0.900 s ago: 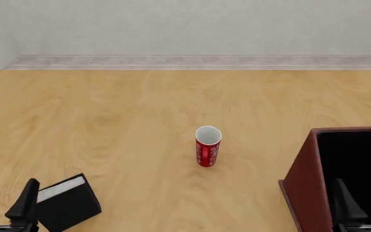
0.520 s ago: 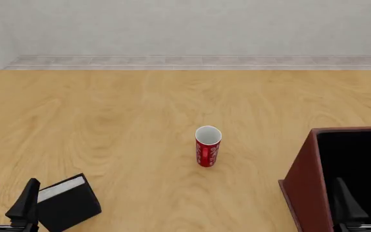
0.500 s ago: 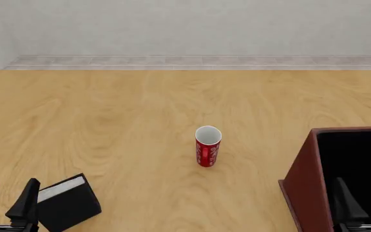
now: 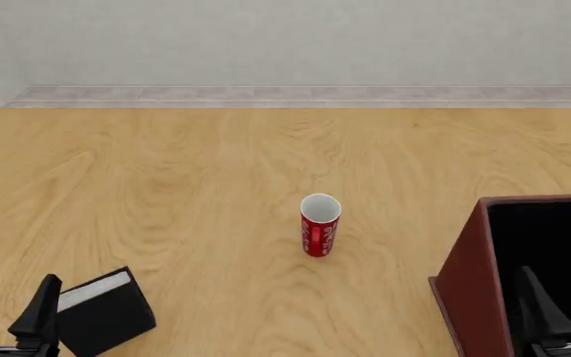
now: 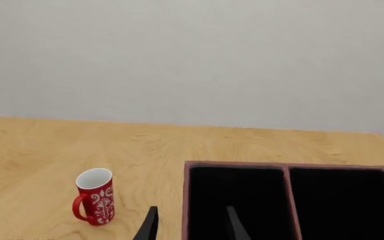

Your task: Pick up the book and place it in the left compartment of the caddy.

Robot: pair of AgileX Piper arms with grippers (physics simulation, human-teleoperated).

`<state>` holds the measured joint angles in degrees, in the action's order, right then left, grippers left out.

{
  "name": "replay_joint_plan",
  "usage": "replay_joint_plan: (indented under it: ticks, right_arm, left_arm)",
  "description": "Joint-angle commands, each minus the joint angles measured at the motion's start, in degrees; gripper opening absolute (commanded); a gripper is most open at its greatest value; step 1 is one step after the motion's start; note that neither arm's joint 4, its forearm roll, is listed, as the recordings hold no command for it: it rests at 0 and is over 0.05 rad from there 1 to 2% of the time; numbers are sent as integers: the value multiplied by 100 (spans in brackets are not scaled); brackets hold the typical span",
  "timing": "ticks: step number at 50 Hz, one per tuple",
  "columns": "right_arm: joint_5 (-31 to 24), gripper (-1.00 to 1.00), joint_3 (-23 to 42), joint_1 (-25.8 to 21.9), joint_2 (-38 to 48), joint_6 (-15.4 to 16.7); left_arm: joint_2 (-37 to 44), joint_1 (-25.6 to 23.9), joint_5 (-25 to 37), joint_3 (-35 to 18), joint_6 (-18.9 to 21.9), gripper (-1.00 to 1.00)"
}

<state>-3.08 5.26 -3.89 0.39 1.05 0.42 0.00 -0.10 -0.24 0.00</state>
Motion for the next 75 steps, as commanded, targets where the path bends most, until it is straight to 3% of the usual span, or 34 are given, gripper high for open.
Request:
replay_joint_plan:
  ticks: [1,18,20,22,38,46,61,65,75]
  right_arm:
    - [-273,100,405,-429,54,117]
    - [-163,100,1084,-1322,735,470]
    - [-87,100,1152,-1457,915,331]
    - [69,100,1140,-1646,1086,535]
    - [751,100,1505,-2443,2250,453]
    - [1044,100,1683,-3028,2932,687]
    - [1547,100,1978,-3634,3985,755]
    - [1611,100,2135,-3849,4295,889]
    - [1633,100,2444,-4236,4797,859]
  left_arm:
    - [0,0,0,0,0,100]
    - [0,0,0,0,0,100]
    - [0,0,0,0,0,100]
    - [0,0,0,0,0,100]
    - [0,0,0,0,0,100]
    - [0,0,0,0,0,100]
    - [0,0,0,0,0,100]
    - [0,0,0,0,0,100]
    - [0,0,0,0,0,100]
